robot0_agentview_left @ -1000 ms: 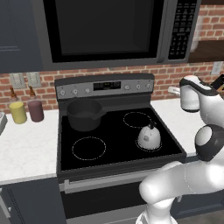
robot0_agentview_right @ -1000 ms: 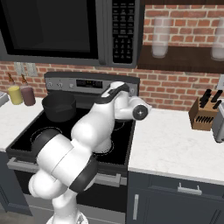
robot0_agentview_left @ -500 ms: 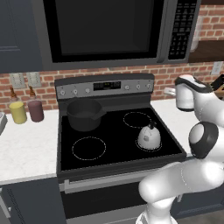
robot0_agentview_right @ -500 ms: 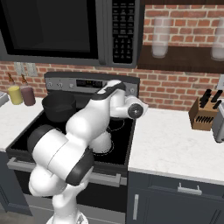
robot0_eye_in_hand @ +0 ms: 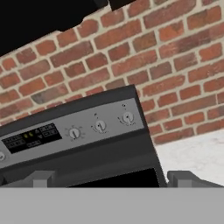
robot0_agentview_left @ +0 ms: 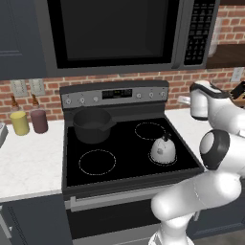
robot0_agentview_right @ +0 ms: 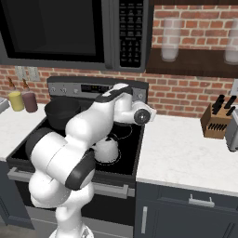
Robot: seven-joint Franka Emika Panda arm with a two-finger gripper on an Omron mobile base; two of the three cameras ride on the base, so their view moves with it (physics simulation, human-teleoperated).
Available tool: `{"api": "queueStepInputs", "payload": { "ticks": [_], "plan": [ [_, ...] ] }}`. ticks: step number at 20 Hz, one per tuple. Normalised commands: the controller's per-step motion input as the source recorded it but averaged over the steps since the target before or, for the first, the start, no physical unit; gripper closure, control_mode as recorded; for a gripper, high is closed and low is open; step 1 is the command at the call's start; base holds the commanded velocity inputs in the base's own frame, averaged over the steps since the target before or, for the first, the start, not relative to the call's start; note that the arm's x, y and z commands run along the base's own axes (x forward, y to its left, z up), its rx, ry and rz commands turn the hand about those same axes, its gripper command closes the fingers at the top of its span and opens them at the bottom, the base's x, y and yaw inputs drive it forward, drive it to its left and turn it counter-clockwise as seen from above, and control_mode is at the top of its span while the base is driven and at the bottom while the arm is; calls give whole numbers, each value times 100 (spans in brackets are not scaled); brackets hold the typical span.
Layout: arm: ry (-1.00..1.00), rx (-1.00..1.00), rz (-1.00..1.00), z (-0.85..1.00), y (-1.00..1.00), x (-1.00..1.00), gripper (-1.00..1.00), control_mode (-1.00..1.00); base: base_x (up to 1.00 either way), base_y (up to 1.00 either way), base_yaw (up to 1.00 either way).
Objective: Pick the kettle from the counter and place it on a stove burner. Then turn the burner on.
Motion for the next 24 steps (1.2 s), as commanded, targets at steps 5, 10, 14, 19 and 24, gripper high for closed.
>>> {"api": "queueStepInputs", "payload": {
  "ticks": [5,10,14,19,24],
  "plan": [
    [0,0,0,0,0,10,-100,-100,0,0,0],
    [0,0,0,0,0,11,-100,-100,0,0,0],
    [0,0,0,0,0,27,-100,-100,0,0,0],
    [0,0,0,-3,0,35,-100,-100,0,0,0],
    [0,0,0,0,-11,35,-100,-100,0,0,0]
  ]
}}
